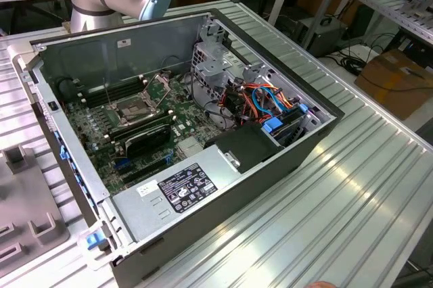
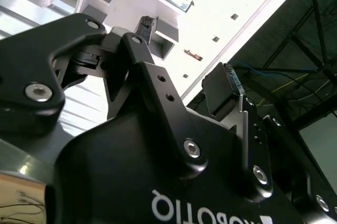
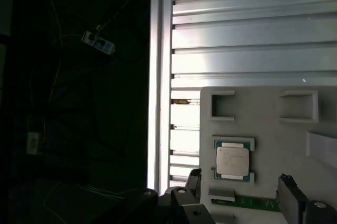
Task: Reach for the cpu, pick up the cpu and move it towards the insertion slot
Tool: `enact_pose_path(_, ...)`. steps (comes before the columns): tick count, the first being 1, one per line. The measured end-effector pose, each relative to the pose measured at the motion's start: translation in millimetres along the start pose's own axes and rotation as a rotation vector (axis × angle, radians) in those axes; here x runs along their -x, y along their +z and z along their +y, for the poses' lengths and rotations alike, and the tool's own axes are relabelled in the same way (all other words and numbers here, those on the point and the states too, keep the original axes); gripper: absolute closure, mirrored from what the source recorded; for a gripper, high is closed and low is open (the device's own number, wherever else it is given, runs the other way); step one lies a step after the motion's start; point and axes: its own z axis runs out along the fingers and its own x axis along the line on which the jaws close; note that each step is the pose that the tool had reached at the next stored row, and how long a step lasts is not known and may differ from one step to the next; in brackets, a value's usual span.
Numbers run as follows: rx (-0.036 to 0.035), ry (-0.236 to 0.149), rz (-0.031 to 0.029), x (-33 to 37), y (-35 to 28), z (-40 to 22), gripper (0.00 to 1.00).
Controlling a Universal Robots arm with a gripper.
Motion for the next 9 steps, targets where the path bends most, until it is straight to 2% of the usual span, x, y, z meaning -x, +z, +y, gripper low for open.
enact_pose_path(6, 0.0000, 0.000, -0.0001, 0.3, 14.2, -0.6, 0.34)
enact_pose_path(9, 0.0005, 0.000, 0.0011, 0.3, 17.4, -0.7, 0.34)
